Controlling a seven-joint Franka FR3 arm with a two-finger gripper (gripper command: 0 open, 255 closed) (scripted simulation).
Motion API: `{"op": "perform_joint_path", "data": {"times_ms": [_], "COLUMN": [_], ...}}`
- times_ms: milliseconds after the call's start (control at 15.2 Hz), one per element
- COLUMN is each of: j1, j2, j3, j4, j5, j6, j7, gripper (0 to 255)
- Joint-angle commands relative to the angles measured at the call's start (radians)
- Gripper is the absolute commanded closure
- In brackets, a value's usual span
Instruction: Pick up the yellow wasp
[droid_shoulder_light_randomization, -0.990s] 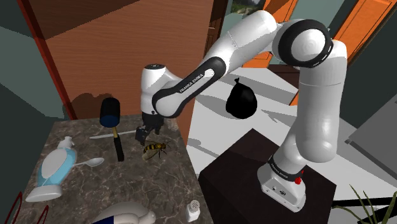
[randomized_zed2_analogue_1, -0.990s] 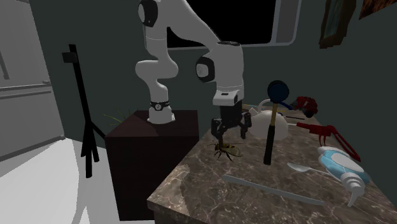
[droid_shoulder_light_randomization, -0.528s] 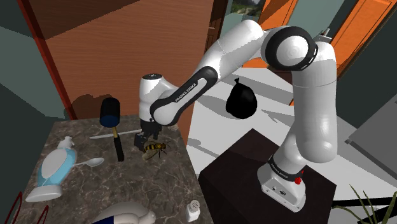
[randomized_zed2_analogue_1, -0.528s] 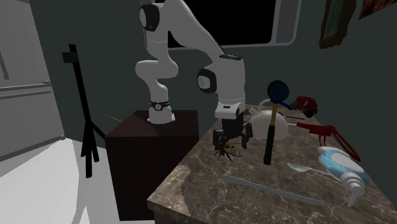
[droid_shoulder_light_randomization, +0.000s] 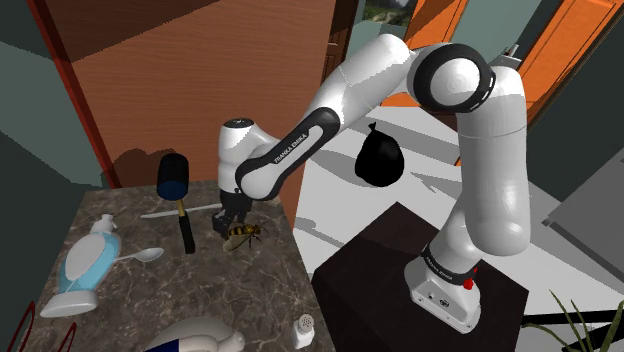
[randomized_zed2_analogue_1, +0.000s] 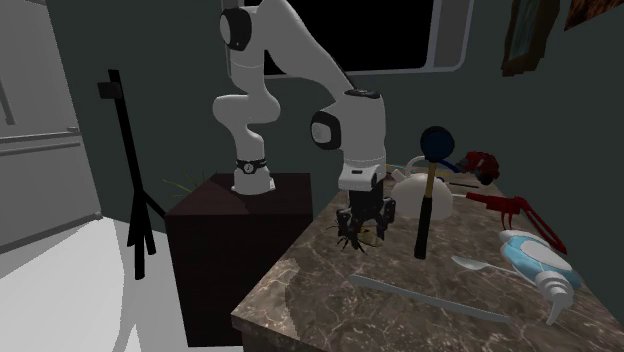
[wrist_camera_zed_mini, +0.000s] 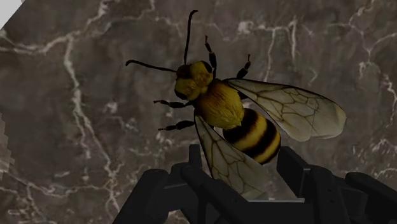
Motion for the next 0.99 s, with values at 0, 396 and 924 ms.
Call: {"op": "perform_joint_path", "data": {"times_ms": [0,396,924], "j1": [-0.001,-0.006,-0.021], "j2": [0.001,-0.03,-0.11], "j3": [-0.001,0.007,0.026], "j4": [-0.001,-0.005,-0.003], "j5": [0.0,0.009,0.034], "j6": [-0.001,-0.028,-0.108], "j7": [0.0,-0.002,-0.01], "gripper": [255,255,255]}}
